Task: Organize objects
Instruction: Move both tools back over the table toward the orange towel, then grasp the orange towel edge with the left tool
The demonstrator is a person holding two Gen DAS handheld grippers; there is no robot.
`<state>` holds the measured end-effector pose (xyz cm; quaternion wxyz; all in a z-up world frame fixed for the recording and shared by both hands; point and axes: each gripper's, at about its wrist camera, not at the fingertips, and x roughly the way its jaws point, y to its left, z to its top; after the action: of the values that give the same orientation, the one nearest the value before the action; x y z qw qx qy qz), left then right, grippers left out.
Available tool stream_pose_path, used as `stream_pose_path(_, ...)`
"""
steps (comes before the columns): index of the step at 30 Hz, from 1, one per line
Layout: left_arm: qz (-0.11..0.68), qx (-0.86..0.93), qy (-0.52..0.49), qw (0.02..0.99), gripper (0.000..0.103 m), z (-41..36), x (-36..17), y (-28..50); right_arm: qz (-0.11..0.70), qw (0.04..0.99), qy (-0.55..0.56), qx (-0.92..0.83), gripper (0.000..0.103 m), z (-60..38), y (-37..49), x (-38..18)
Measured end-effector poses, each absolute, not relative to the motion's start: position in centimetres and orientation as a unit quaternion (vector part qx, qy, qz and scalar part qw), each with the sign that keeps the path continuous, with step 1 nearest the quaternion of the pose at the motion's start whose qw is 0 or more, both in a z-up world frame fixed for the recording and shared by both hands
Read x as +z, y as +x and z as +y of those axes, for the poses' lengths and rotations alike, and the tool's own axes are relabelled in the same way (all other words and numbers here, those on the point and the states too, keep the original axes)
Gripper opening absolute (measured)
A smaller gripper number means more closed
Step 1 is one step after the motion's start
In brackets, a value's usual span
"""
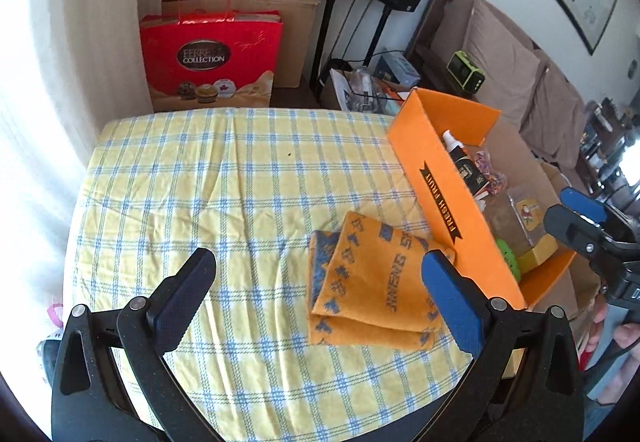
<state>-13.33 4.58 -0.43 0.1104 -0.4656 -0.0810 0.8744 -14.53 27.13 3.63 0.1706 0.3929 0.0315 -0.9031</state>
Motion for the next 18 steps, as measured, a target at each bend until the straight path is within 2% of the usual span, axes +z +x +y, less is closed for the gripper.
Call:
stream_pose_path(5, -0.094, 0.865, -0.482, 0.106, 0.102, 3.2, -2.7, -12.6, 0.040, 0.187, 0.391, -0.900, 0.103, 25.0, -13.1, 2.9)
stream_pose_path(11, -0.099, 0.854, -0.499, 0.110, 0.094, 3.2, -5.1, -12.2, 0.015, 0.187, 0.380, -0.906, 0.102, 24.0, -11.8, 2.2)
stream_pose_path(16, -0.103, 0.846, -0.510, 0.119, 0.091, 3.9, -6.6, -12.6, -0.040, 0.207, 0.382, -0.900, 0.092, 24.4, -11.4, 1.8)
stream_pose_path(18, -0.107, 0.843, -0.512, 0.129, 0.083, 4.4, -7.1, -13.0, -0.040, 0.203, 0.379, -0.902, 0.091, 24.6, -10.9, 2.0)
